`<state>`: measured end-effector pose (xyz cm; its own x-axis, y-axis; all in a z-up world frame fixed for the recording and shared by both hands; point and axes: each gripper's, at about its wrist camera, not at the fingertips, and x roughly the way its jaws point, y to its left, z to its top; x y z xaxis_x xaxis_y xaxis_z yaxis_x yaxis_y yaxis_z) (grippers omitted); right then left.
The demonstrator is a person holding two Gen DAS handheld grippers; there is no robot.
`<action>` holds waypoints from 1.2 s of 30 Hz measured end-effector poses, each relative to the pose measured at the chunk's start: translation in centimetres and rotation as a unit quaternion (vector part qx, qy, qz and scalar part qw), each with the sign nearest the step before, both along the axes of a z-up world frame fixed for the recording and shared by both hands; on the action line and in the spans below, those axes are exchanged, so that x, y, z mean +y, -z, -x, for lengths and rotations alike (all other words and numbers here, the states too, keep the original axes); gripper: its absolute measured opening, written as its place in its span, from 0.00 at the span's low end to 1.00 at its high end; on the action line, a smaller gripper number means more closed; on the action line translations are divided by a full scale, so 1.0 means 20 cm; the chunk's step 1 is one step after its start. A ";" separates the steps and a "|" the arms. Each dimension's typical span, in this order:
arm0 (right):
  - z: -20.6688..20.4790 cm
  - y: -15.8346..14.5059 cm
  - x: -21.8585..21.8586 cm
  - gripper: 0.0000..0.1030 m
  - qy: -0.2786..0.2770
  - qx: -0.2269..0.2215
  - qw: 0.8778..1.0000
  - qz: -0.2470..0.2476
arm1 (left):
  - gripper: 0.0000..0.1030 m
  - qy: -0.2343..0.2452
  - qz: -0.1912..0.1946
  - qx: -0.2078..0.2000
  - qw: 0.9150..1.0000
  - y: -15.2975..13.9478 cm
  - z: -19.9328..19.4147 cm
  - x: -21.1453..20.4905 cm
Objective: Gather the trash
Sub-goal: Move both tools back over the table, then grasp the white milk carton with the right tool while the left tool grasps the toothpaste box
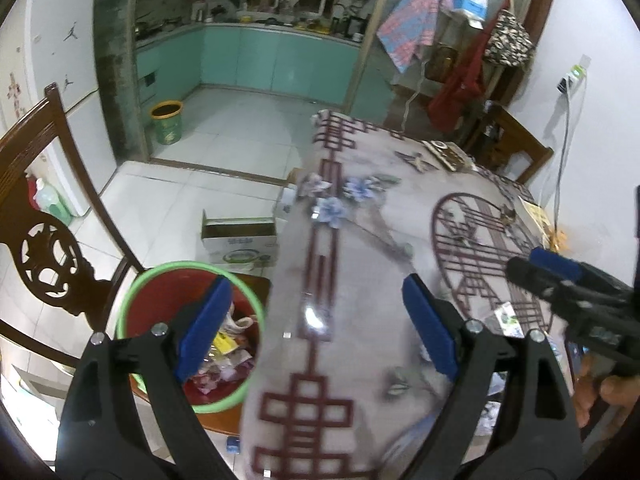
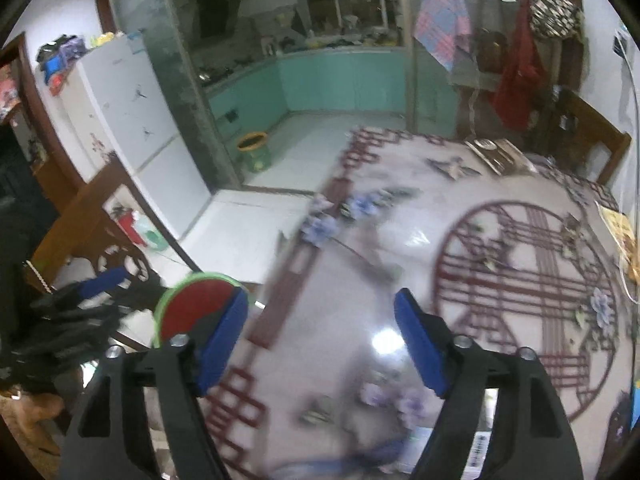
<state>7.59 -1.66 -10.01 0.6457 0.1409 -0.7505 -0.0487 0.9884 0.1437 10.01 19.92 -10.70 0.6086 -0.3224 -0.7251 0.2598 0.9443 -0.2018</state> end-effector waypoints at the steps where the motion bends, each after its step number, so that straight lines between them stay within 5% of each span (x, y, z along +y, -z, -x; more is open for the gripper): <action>1: 0.00 0.05 -0.07 0.72 0.009 0.015 1.000 0.011 | 0.83 0.005 0.000 0.000 1.000 0.00 0.02 -0.03; 8: 0.01 0.51 -0.60 0.72 0.090 0.168 0.980 0.051 | 0.91 0.056 0.000 -0.003 0.998 0.04 0.17 -0.32; 15: 0.01 0.76 -0.77 0.70 0.058 0.260 0.961 0.070 | 0.94 0.139 -0.012 0.000 0.990 0.12 0.31 -0.64; 17: 0.00 0.82 -0.79 0.51 0.044 0.279 0.957 0.069 | 0.95 0.171 -0.013 0.002 0.985 0.14 0.34 -0.74; 21: 0.01 0.83 -0.83 0.48 0.022 0.276 0.959 0.058 | 0.95 0.236 -0.030 0.015 0.971 0.22 0.39 -0.93; 31: 0.03 0.58 -1.10 0.48 0.032 0.174 0.984 -0.010 | 0.95 0.366 -0.126 0.038 0.921 0.47 0.49 -1.33; 36: 0.03 0.48 -1.18 0.48 0.040 0.142 0.989 -0.028 | 0.95 0.360 -0.138 0.074 0.920 0.60 0.41 -1.41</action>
